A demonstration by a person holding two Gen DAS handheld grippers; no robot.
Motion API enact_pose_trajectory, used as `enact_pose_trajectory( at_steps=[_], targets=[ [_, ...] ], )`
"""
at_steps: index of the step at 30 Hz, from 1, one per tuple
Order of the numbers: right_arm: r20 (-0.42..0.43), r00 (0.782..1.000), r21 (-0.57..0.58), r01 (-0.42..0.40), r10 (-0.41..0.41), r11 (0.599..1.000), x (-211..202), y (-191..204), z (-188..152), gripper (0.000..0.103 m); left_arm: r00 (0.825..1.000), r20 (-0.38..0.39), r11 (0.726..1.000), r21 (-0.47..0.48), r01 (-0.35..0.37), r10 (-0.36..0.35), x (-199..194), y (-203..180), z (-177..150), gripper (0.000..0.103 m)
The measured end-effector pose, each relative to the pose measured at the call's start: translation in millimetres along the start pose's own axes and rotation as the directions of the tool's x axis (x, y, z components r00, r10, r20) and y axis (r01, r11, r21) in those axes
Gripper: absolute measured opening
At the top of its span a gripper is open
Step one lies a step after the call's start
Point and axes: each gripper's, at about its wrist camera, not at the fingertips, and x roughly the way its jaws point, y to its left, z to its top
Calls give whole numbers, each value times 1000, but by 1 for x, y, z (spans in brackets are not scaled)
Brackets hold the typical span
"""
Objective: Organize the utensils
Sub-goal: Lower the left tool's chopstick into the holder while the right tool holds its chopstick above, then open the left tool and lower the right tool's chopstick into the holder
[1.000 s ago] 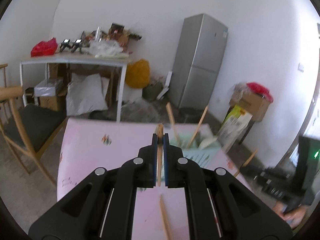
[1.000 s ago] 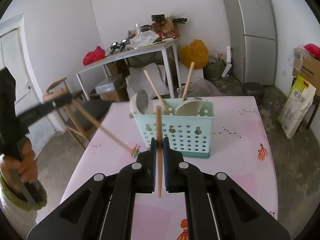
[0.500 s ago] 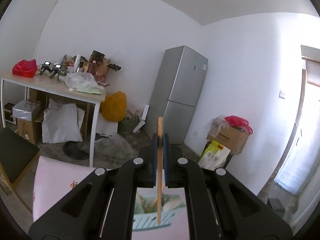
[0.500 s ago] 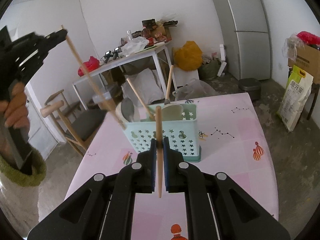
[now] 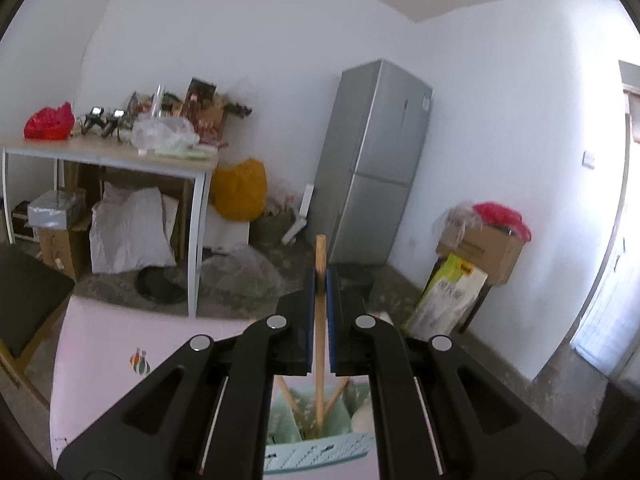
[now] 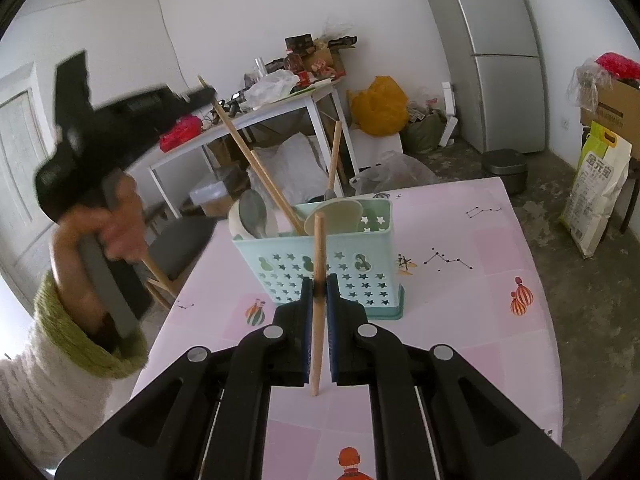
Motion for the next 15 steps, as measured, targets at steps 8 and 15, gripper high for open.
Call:
enact_pose_trajectory(
  at_steps=[8, 15],
  targets=[
    [8, 1000, 1, 12, -12, 1000, -3, 0, 1, 7, 992, -128, 1000, 7, 8, -7, 7, 10, -30, 14],
    [20, 1000, -8, 24, -24, 1000, -8, 6, 6, 7, 993, -118, 1000, -25, -4, 1, -23, 25, -36, 42]
  ],
)
